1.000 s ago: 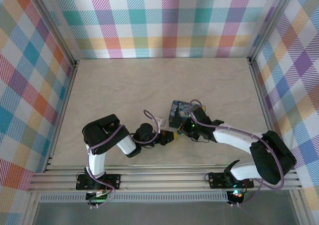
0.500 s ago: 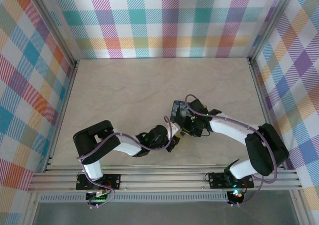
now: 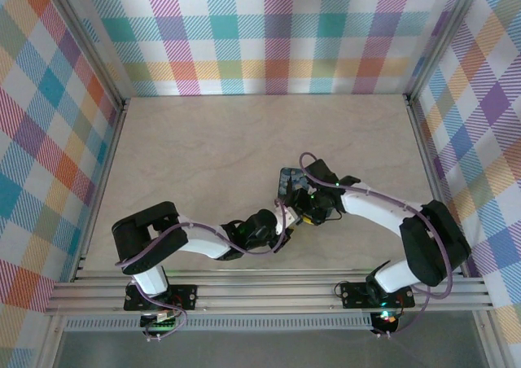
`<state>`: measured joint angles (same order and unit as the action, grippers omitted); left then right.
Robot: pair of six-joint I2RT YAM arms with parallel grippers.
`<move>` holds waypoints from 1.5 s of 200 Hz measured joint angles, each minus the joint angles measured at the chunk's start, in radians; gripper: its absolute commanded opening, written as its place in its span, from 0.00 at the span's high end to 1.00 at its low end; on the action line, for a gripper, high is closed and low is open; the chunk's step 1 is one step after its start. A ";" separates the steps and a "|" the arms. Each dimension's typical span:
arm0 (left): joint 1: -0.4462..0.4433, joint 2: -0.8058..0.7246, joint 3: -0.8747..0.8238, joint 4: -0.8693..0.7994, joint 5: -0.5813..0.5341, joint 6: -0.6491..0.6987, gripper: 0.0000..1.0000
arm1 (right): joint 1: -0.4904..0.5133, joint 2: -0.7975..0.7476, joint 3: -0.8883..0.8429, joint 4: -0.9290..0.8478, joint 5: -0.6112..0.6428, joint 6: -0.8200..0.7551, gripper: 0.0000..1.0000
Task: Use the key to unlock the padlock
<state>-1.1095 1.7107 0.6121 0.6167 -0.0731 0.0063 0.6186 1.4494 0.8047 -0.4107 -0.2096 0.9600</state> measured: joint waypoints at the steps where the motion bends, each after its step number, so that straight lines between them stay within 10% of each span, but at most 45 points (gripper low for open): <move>1: 0.000 0.000 -0.001 0.005 0.002 -0.005 1.00 | 0.000 -0.003 -0.003 0.004 0.001 0.001 0.33; 83: 0.076 0.043 -0.066 0.227 0.133 -0.430 1.00 | 0.024 -0.229 -0.132 -0.023 0.066 0.071 0.30; 300: 0.148 0.137 -0.116 0.536 0.292 -0.826 1.00 | 0.062 -0.239 -0.280 0.252 0.181 0.284 0.37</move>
<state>-0.9615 1.8473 0.4965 1.1522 0.2192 -0.8196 0.6804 1.2102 0.5247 -0.1585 -0.0284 1.2442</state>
